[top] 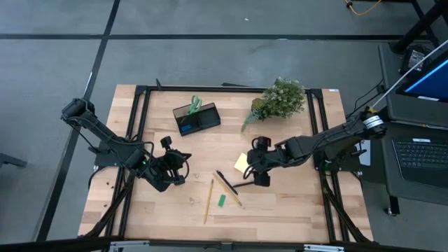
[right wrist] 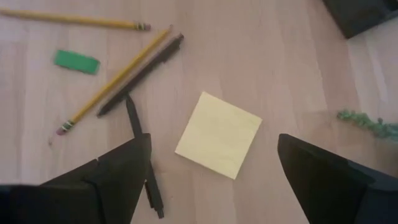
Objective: Pick and place office supplies into organizer
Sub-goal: Put the yellow sticky notes into the desk organizer
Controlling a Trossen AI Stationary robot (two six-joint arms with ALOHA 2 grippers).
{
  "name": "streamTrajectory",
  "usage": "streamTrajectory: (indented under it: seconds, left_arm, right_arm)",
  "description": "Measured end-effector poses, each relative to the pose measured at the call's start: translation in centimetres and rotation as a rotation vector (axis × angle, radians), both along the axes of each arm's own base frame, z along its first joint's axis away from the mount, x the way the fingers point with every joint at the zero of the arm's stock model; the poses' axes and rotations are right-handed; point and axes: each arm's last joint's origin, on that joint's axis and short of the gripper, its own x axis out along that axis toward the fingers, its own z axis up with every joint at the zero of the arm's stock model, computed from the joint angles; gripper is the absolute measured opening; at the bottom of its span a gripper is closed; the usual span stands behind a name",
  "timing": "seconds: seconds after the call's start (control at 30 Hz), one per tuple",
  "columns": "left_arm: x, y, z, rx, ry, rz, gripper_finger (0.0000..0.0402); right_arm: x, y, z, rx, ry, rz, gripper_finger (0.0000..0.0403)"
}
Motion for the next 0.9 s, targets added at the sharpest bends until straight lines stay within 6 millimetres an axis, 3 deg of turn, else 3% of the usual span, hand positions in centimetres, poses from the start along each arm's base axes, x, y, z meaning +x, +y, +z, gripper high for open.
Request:
streamTrajectory:
  seconds: [0.3,0.5,0.9]
  left_arm:
    - [0.0,0.0,0.0,-0.001,0.001,-0.001,0.0002]
    - [0.0,0.0,0.0,-0.006,0.005,-0.006,0.0002]
    - [0.0,0.0,0.0,-0.004,0.008,-0.006,0.0003]
  right_arm:
    - [1.4,0.4,-3.1,-0.058,0.103,0.052,0.0348]
    - [2.1,0.6,-4.7,-0.04,0.139,-0.002,0.0348]
    - [2.6,0.7,-6.0,-0.015,0.164,-0.035,0.0348]
